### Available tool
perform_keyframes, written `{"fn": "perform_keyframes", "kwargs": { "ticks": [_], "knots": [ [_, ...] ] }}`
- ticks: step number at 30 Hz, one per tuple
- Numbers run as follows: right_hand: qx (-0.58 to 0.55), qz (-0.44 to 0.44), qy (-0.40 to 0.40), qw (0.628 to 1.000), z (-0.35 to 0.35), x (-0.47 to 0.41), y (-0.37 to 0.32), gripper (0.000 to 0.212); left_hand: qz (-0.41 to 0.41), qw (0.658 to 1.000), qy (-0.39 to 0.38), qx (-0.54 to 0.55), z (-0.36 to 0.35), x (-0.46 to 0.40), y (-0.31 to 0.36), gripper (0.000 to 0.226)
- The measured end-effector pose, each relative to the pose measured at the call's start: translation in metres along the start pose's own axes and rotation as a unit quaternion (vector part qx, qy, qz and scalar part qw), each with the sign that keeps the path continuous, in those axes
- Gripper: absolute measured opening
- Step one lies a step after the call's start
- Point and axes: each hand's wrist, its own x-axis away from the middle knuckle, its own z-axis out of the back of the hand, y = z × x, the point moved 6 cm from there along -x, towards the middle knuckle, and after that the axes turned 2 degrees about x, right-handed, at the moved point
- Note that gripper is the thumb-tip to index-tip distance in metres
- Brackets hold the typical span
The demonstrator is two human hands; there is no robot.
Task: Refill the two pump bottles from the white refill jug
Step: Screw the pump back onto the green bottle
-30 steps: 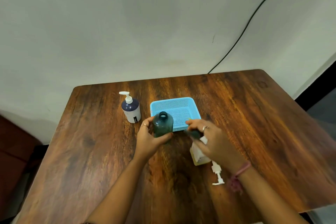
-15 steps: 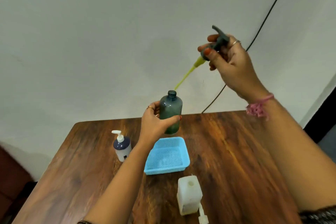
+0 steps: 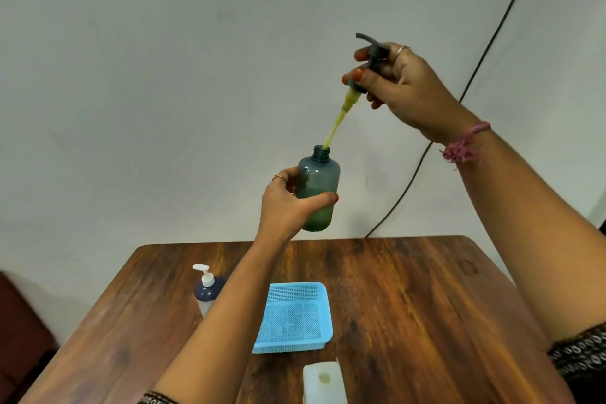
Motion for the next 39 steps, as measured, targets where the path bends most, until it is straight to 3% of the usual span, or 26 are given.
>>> {"fn": "perform_keyframes", "kwargs": {
  "ticks": [7, 16, 23, 26, 28, 33, 35, 39],
  "knots": [
    [0.007, -0.053, -0.112, 0.992, -0.013, 0.000, 0.022, 0.022, -0.006, 1.000, 0.000, 0.001, -0.018, 0.000, 0.013, 0.081],
    [0.034, -0.071, -0.151, 0.985, -0.012, 0.003, 0.040, 0.027, -0.019, 1.000, 0.001, 0.008, -0.028, -0.001, 0.023, 0.080],
    [0.044, -0.063, -0.082, 0.994, -0.013, 0.009, 0.037, 0.028, -0.047, 0.998, 0.046, 0.008, -0.028, -0.002, 0.029, 0.077],
    [0.095, -0.093, -0.033, 0.991, -0.015, 0.010, 0.043, 0.041, -0.051, 0.997, 0.058, -0.004, -0.030, -0.001, 0.026, 0.077],
    [0.111, -0.122, -0.041, 0.985, -0.015, 0.009, 0.046, 0.043, -0.053, 0.997, 0.054, -0.009, -0.032, -0.001, 0.025, 0.077],
    [-0.062, -0.148, -0.156, 0.975, -0.020, 0.018, 0.050, 0.042, -0.051, 0.998, 0.045, -0.015, -0.036, -0.002, 0.026, 0.077],
    [-0.075, -0.149, -0.122, 0.978, -0.025, 0.021, 0.058, 0.034, -0.047, 0.997, 0.052, -0.013, -0.035, -0.003, 0.023, 0.077],
    [0.031, -0.145, 0.015, 0.989, -0.027, 0.025, 0.063, 0.035, -0.048, 0.997, 0.056, -0.021, -0.036, -0.003, 0.018, 0.077]
  ]
}}
